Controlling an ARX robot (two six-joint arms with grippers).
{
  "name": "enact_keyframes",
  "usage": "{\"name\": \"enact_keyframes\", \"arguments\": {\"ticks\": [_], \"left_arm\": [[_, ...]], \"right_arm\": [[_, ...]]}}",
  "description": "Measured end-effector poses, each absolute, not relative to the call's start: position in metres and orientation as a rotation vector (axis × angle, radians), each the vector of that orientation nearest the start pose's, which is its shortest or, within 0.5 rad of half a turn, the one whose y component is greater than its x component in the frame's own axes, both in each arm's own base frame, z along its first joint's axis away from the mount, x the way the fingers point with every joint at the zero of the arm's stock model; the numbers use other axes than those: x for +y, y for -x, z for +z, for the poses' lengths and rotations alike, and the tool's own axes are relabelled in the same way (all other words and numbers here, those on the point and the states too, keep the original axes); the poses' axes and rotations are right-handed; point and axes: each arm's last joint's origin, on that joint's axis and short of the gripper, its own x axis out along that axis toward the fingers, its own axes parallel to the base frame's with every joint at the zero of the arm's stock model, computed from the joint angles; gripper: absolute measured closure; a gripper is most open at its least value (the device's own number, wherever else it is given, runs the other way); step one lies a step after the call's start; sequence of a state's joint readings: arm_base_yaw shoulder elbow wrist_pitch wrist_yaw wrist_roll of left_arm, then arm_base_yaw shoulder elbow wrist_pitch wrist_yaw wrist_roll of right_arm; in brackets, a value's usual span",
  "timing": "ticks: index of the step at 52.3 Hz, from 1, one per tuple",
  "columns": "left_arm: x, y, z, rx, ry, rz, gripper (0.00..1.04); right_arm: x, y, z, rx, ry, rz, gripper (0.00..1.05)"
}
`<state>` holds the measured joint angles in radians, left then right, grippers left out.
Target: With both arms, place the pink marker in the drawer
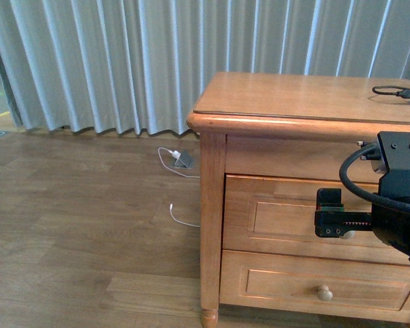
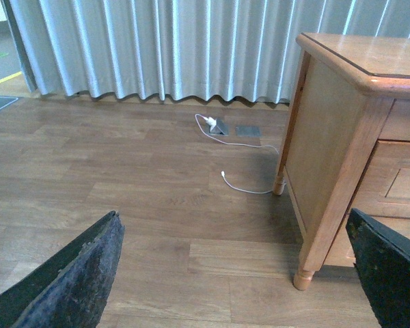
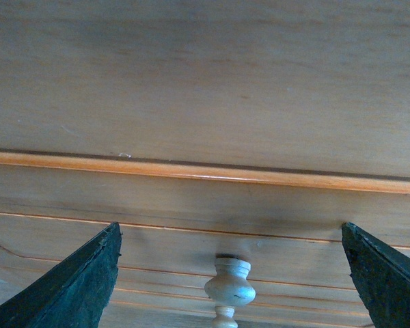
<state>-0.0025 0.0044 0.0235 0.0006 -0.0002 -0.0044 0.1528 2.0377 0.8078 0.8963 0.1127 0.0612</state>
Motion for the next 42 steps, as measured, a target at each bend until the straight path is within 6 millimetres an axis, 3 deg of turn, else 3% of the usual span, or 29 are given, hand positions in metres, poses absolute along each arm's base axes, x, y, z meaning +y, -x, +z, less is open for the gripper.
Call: {"name": "enact_keyframes", "arguments": {"ticks": [22,31,38,42], "left_arm": [[0.000,-0.096,0.171,-0.020,0.004,-0.002,0.06],[0.000,-0.096,0.171,-0.020,0.004,-0.002,0.06],[0.000,-0.096,0.171,-0.020,0.004,-0.002,0.06],[0.000,-0.096,0.171,-0.020,0.004,-0.002,0.06]], "right_arm": [[0.047,-0.369,0.092,0.301,-0.041,0.006,0.08],[0.048,-0.365,0.093,0.323,0.045,0.019,0.08],[0.046,-0.355,0.110,0.341,0.114,0.006,0.08],[0.042,-0.340,0.130,0.354,0.107,0.019,0.08]]}}
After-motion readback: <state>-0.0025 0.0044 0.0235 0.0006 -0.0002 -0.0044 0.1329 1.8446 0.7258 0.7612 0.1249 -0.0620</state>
